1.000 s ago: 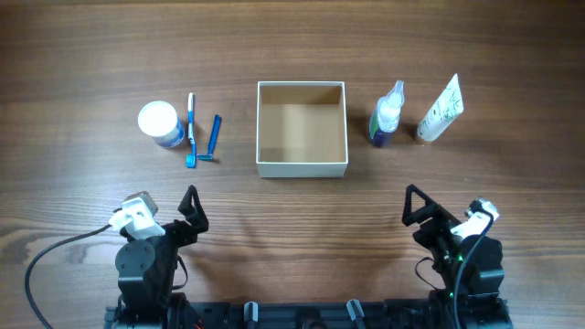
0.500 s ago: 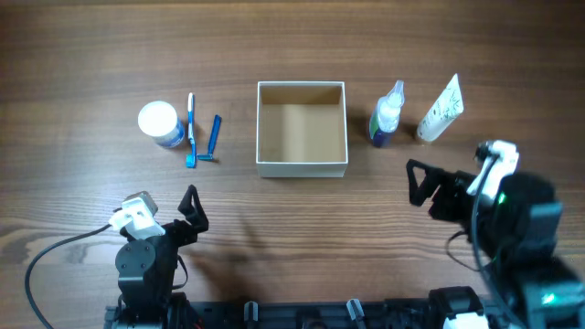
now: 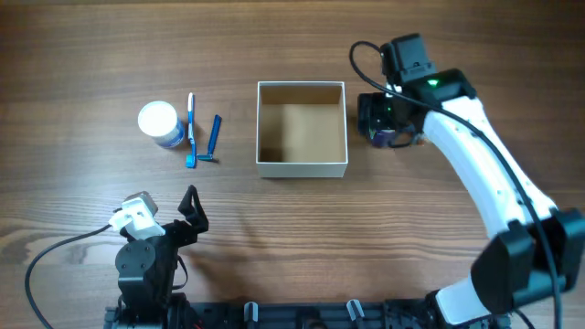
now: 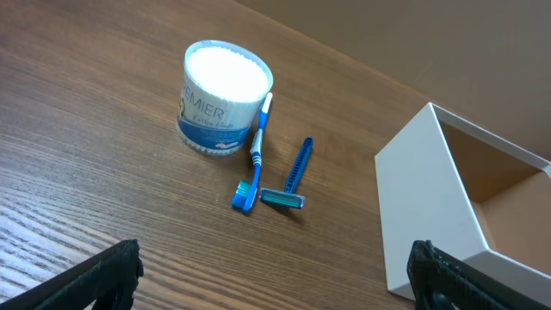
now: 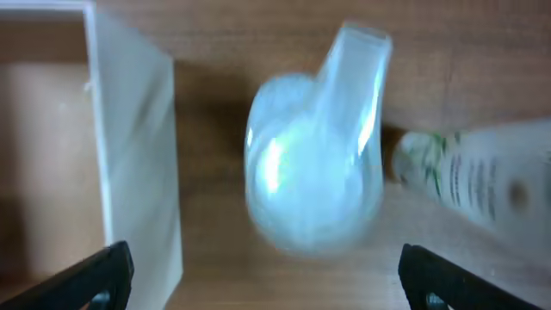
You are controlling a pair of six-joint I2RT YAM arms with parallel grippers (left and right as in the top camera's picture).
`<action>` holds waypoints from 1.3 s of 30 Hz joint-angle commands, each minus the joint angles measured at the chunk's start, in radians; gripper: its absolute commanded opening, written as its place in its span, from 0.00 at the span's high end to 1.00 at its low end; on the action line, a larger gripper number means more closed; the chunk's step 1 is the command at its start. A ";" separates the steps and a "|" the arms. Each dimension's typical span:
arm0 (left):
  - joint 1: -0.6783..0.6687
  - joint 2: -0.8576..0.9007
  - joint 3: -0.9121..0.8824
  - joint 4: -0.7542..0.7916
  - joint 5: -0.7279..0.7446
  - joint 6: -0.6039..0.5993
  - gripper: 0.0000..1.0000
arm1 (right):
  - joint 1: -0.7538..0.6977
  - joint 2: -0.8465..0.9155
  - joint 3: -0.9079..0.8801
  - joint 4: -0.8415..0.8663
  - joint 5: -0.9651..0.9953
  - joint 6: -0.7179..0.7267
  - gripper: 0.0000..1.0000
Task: Pack container
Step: 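Move the right gripper toward the blue foam soap bottle, then grasp the blue foam soap bottle with the right gripper, then carry the soap bottle into the box and release it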
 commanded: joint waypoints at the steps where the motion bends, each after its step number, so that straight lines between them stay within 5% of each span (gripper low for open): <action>1: -0.006 -0.009 -0.003 0.003 -0.002 0.009 0.00 | -0.003 0.039 0.015 0.040 0.068 0.026 0.01; 11: -0.005 -0.009 -0.003 0.003 -0.002 0.009 0.00 | -0.006 0.093 0.012 0.087 0.105 0.082 0.32; 15: -0.006 -0.009 -0.003 0.003 -0.002 0.009 0.00 | -0.006 0.111 0.006 0.083 0.098 0.094 0.32; 18: -0.006 -0.009 -0.003 0.003 -0.002 0.010 0.00 | -0.006 0.115 0.006 0.083 0.098 0.109 0.48; 22: -0.006 -0.009 -0.003 0.003 -0.002 0.009 0.00 | -0.006 0.126 0.006 0.083 0.099 0.109 0.49; 24: -0.006 -0.009 -0.003 0.003 -0.002 0.010 0.00 | -0.006 0.137 0.006 0.084 0.102 0.109 0.65; 26: -0.005 -0.009 -0.003 0.003 -0.002 0.009 0.00 | -0.006 0.133 0.009 0.081 0.126 0.109 0.68; 33: -0.005 -0.009 -0.003 0.003 -0.002 0.009 0.00 | 0.029 -0.115 0.127 -0.045 0.188 0.082 0.80; 39: -0.006 -0.009 -0.003 0.003 -0.002 0.009 0.00 | 0.266 -0.274 0.164 -0.002 0.123 0.091 0.81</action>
